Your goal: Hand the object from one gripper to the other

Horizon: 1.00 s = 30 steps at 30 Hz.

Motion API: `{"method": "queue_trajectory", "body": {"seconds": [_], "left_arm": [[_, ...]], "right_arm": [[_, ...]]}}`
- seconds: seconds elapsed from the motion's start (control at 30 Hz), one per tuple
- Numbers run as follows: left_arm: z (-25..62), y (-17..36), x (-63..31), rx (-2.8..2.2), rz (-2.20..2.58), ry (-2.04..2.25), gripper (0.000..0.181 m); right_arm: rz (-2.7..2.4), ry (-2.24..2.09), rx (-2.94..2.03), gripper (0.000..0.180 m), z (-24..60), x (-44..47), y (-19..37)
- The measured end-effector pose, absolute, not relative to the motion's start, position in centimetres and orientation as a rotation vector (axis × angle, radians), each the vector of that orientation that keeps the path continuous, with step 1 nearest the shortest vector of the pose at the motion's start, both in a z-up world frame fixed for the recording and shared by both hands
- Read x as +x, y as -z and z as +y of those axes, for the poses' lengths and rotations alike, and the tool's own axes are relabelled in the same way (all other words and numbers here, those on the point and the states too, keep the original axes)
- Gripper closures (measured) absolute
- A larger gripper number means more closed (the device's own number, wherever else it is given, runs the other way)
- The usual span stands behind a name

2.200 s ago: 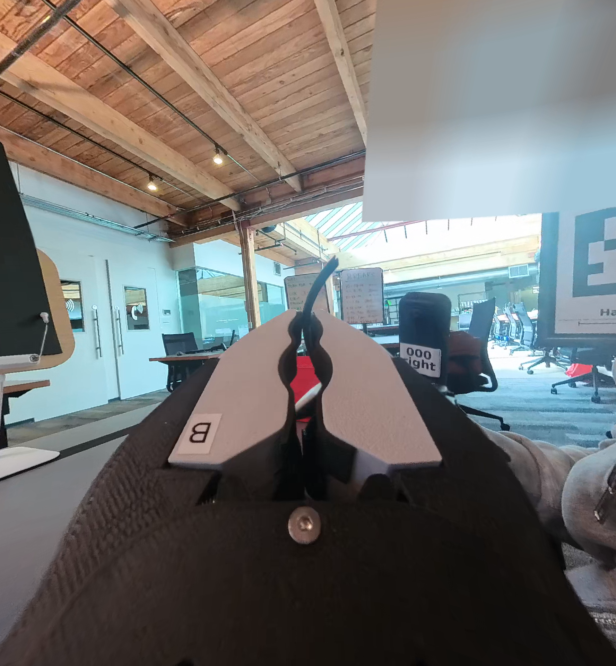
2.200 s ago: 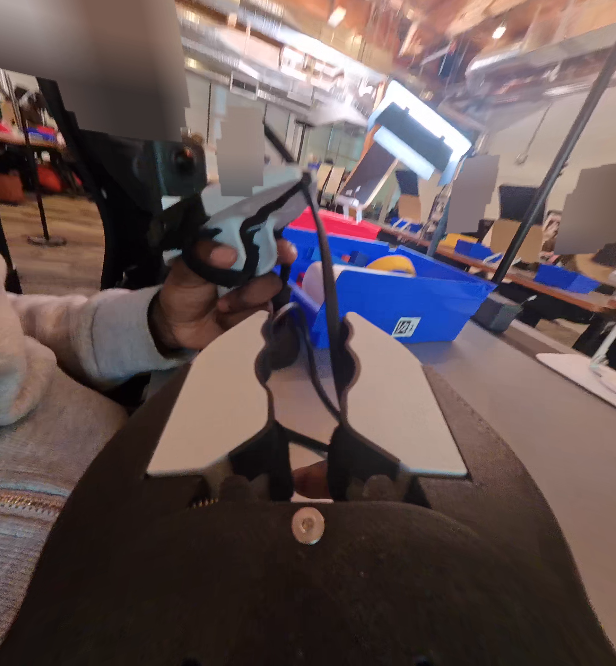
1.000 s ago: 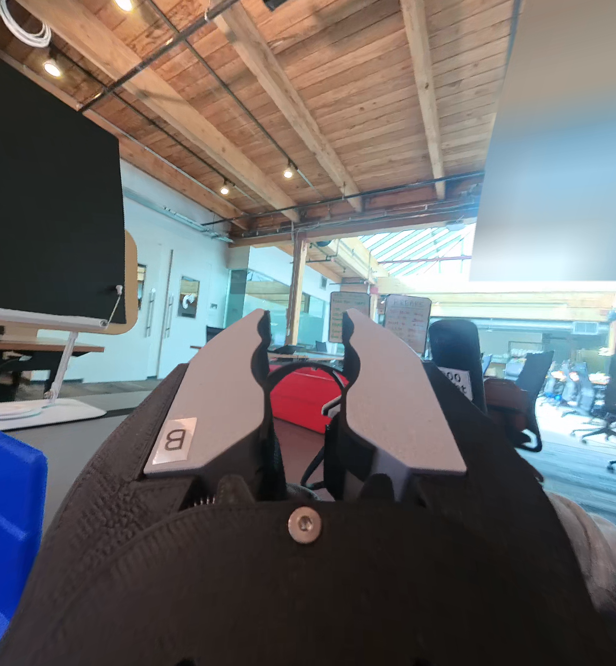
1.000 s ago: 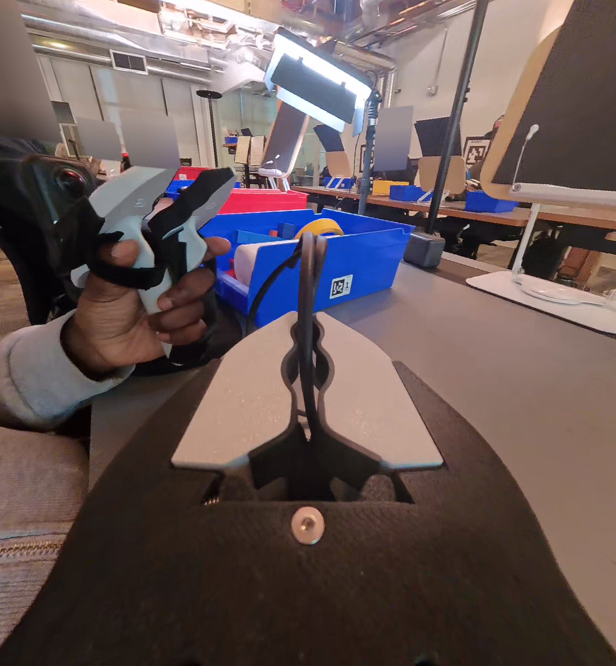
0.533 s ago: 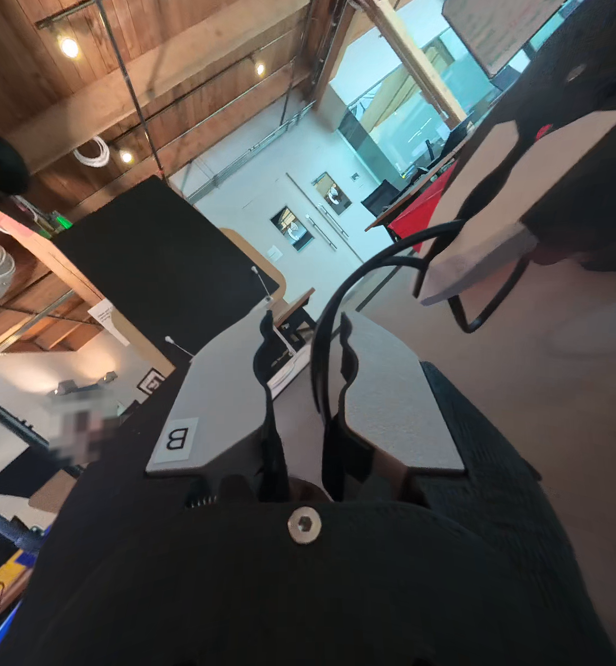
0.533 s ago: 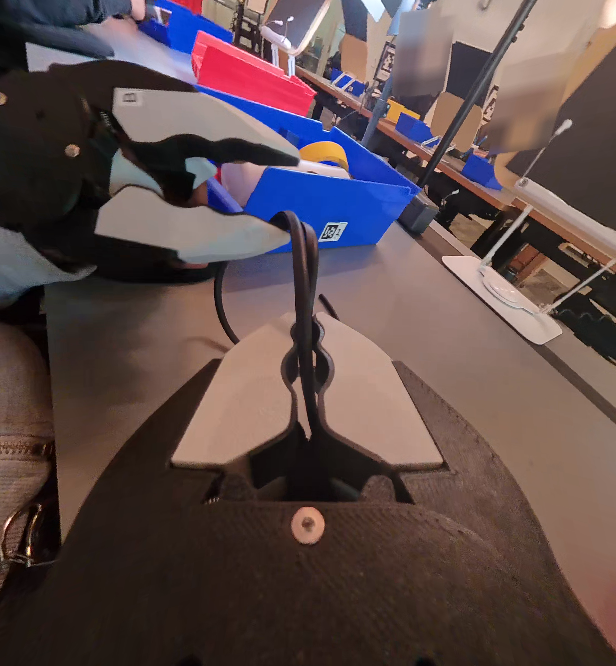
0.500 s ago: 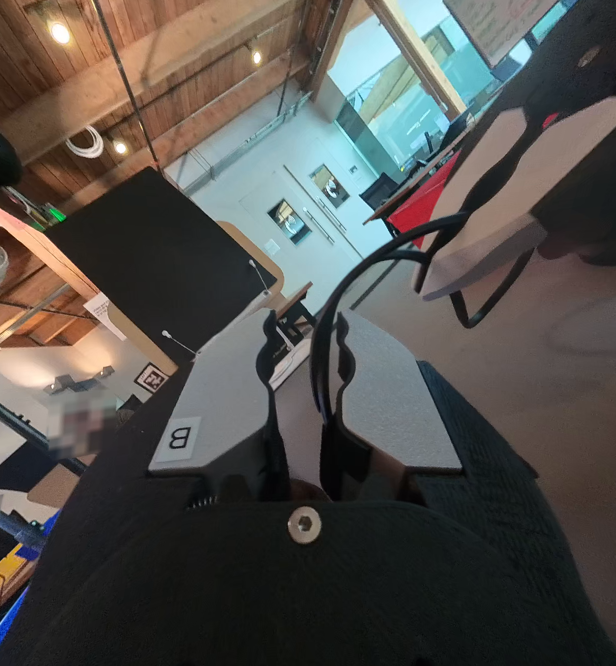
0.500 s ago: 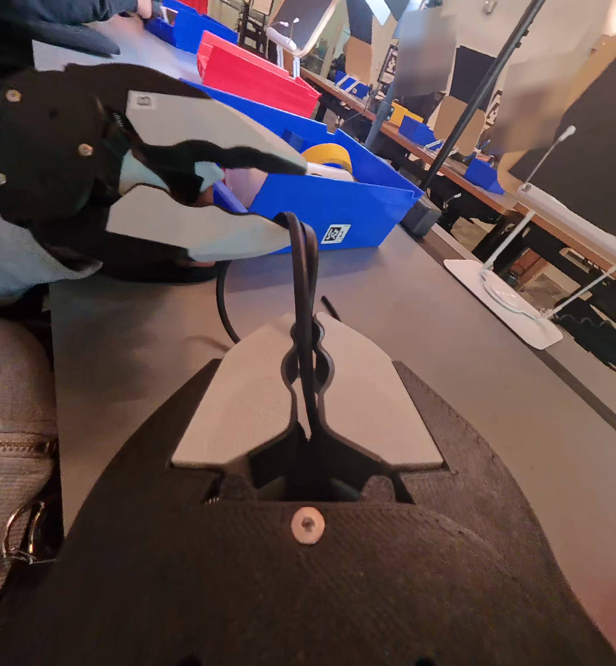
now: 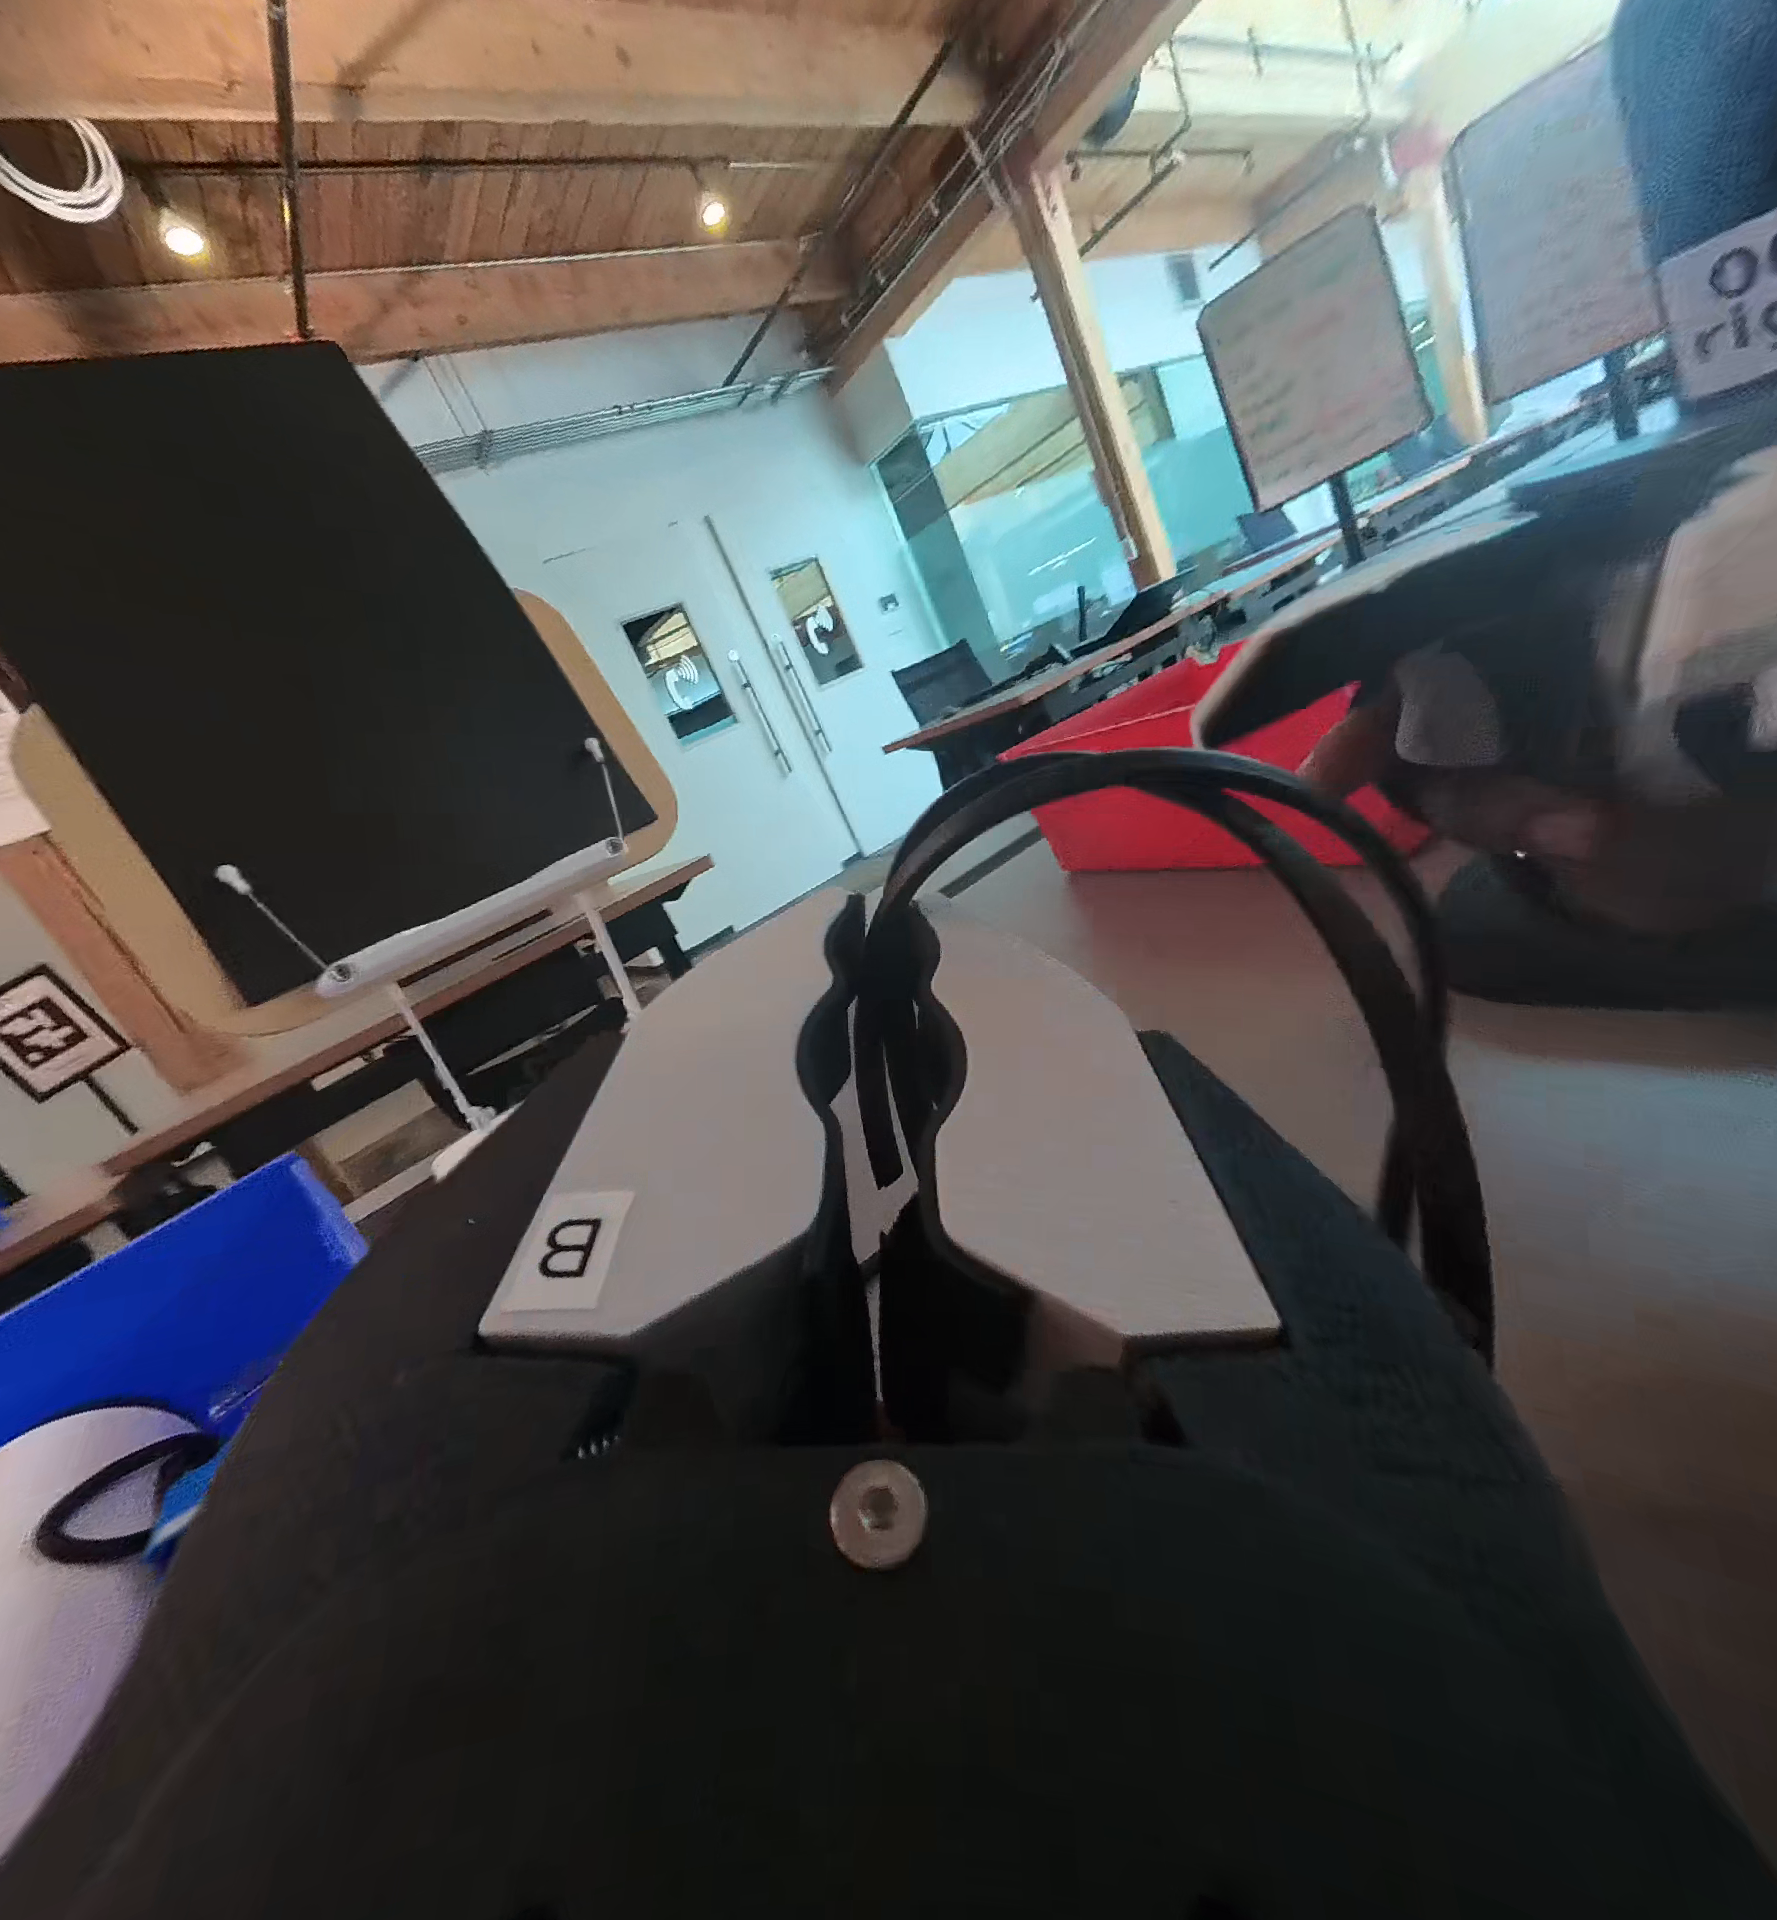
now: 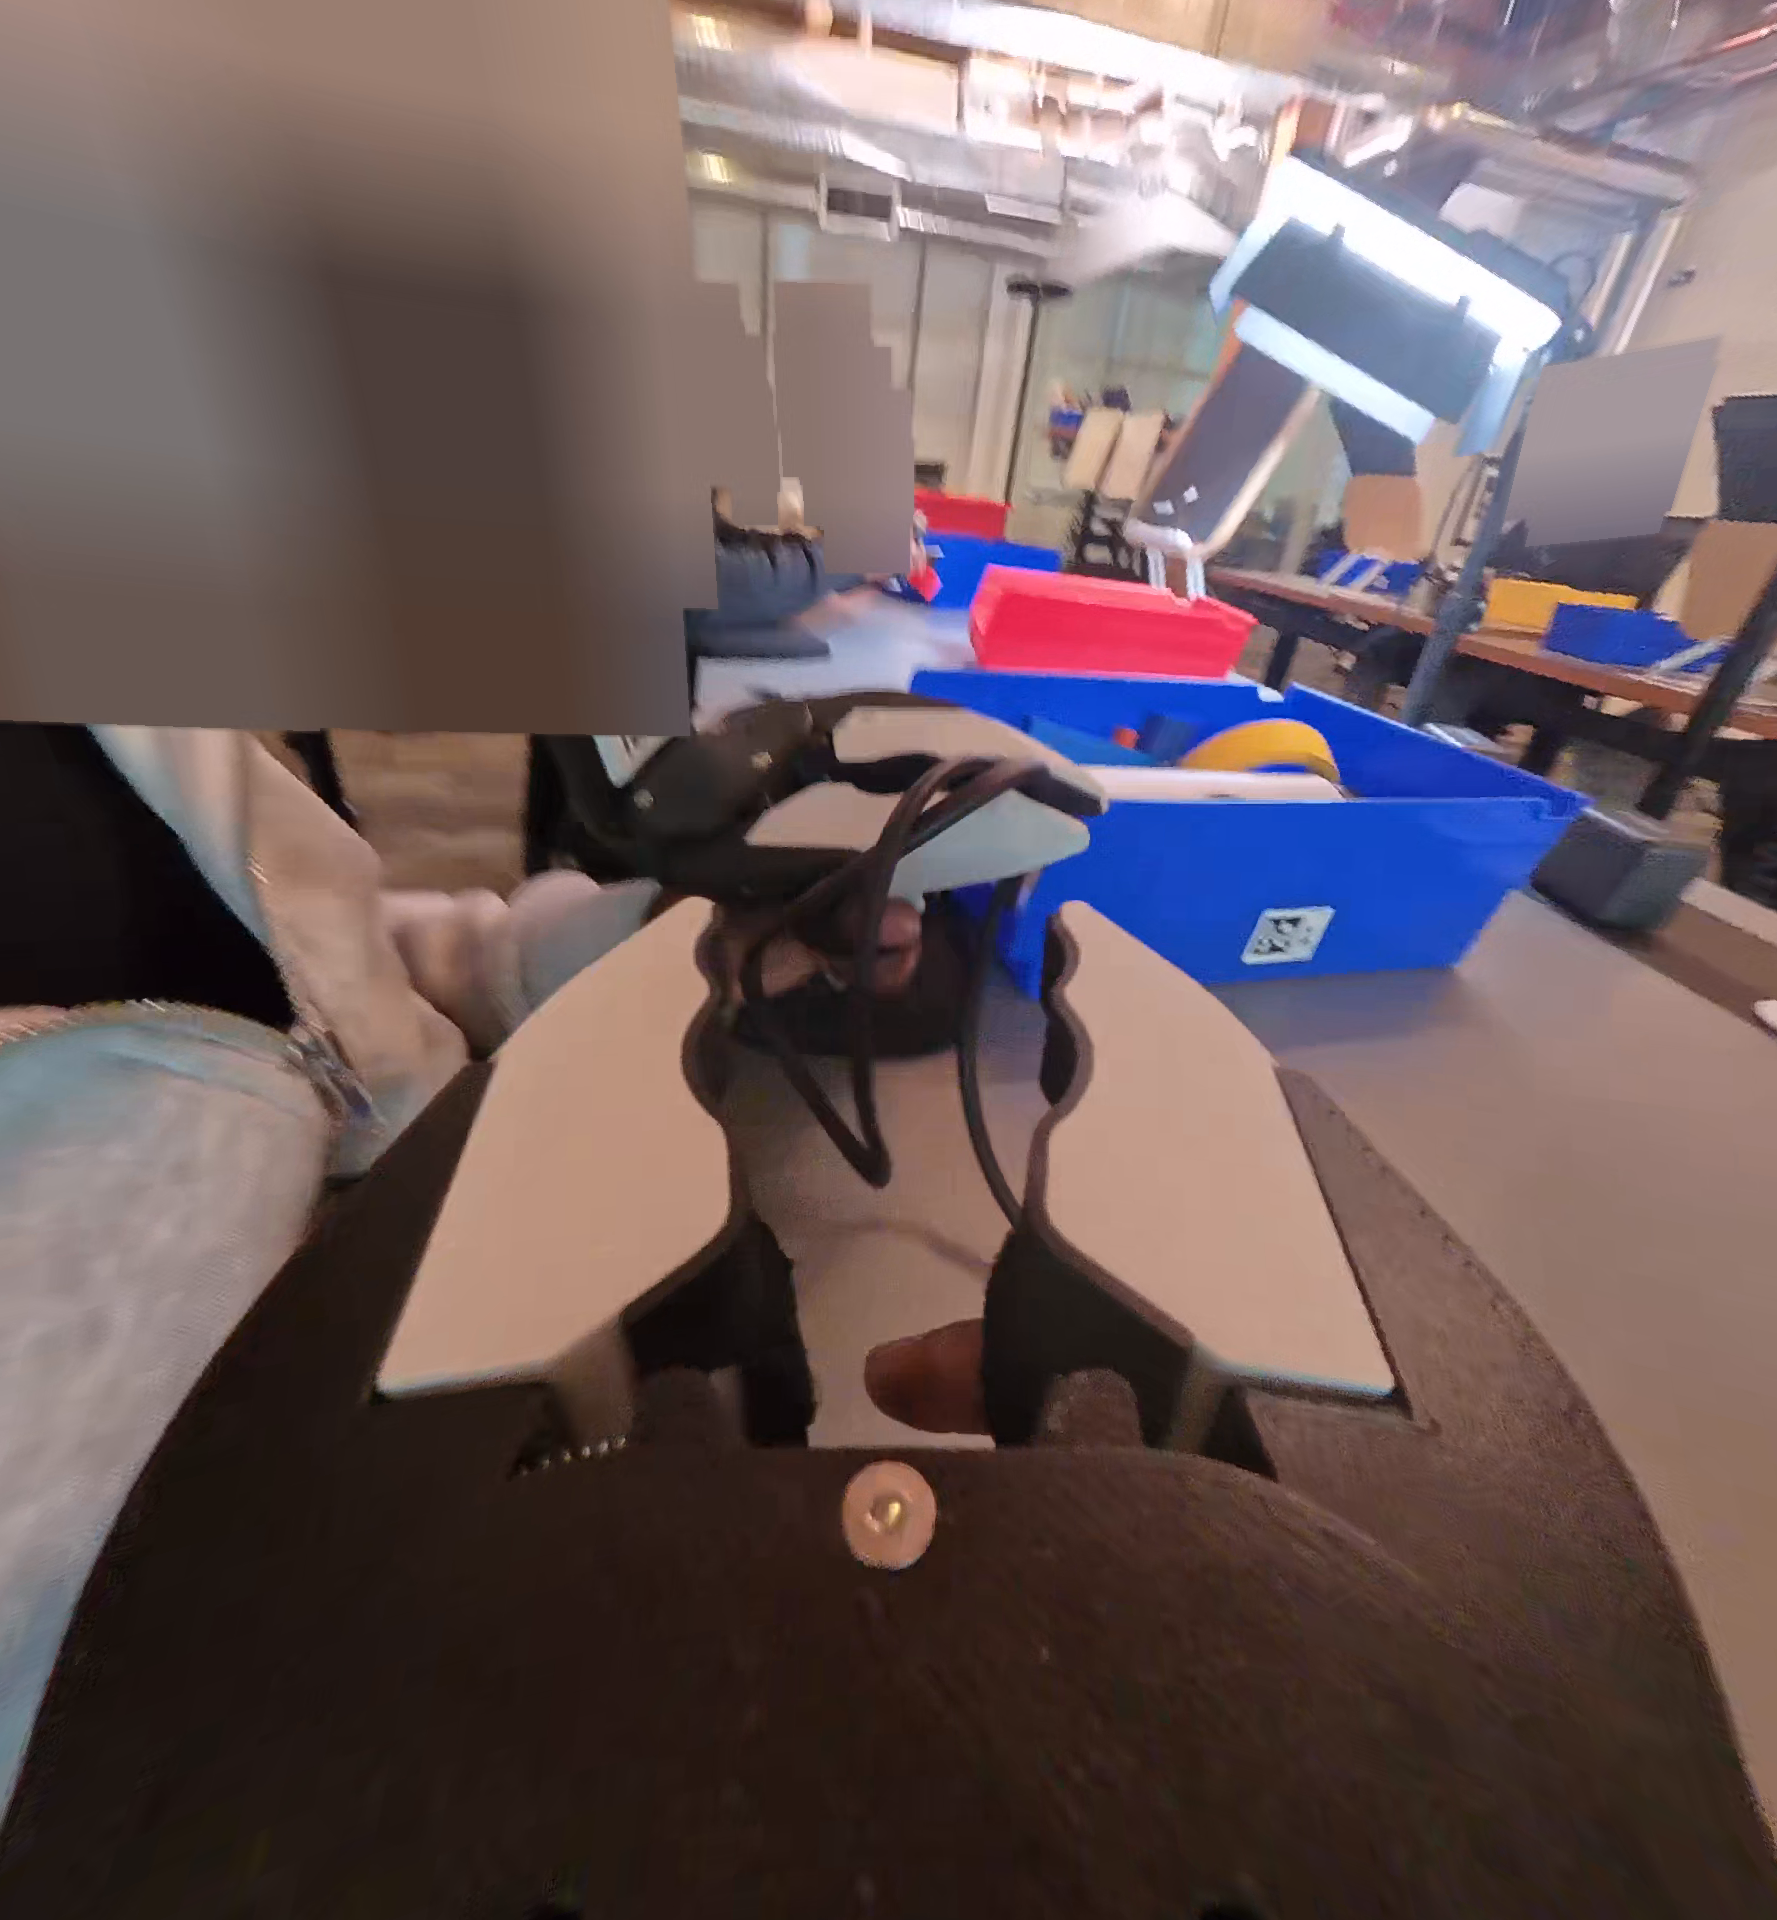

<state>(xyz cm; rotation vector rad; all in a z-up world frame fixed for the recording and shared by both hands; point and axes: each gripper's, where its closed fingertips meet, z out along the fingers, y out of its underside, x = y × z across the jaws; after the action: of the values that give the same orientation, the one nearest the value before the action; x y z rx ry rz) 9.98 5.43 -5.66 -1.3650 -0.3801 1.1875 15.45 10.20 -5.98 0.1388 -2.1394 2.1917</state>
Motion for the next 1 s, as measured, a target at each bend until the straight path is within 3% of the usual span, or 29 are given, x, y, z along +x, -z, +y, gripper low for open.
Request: {"method": "queue_trajectory", "body": {"seconds": [0.2, 0.27, 0.53, 0.87, 0.93, 1.0], "left_arm": [[6.1, 5.5, 10.5, -1.364, -0.335, -1.156, 0.174], [7.0, 5.3, 11.3, -1.364, -0.267, -1.139, 0.174], [10.0, 2.8, 18.0, -1.230, 0.114, -0.829, 0.175], [11.0, 2.2, 20.3, -1.199, 0.212, -0.575, 0.174], [11.0, 1.9, 20.6, -1.184, 0.229, -0.535, 0.175], [10.8, 1.4, 20.9, -1.160, 0.242, -0.502, 0.175]], "right_arm": [[-2.182, -2.424, -0.098, 0.069, 10.6, 15.1, 4.4], [-2.258, -2.358, -0.118, 0.060, 9.5, 15.4, 5.4], [-2.449, -2.186, 0.126, 0.080, 8.6, 17.7, 8.0], [-2.537, -2.054, 0.271, 0.098, 7.0, 19.2, 10.3], [-2.580, -2.035, 0.299, 0.108, 7.1, 19.6, 10.9], [-2.591, -2.044, 0.321, 0.129, 7.2, 19.7, 11.0]]}}
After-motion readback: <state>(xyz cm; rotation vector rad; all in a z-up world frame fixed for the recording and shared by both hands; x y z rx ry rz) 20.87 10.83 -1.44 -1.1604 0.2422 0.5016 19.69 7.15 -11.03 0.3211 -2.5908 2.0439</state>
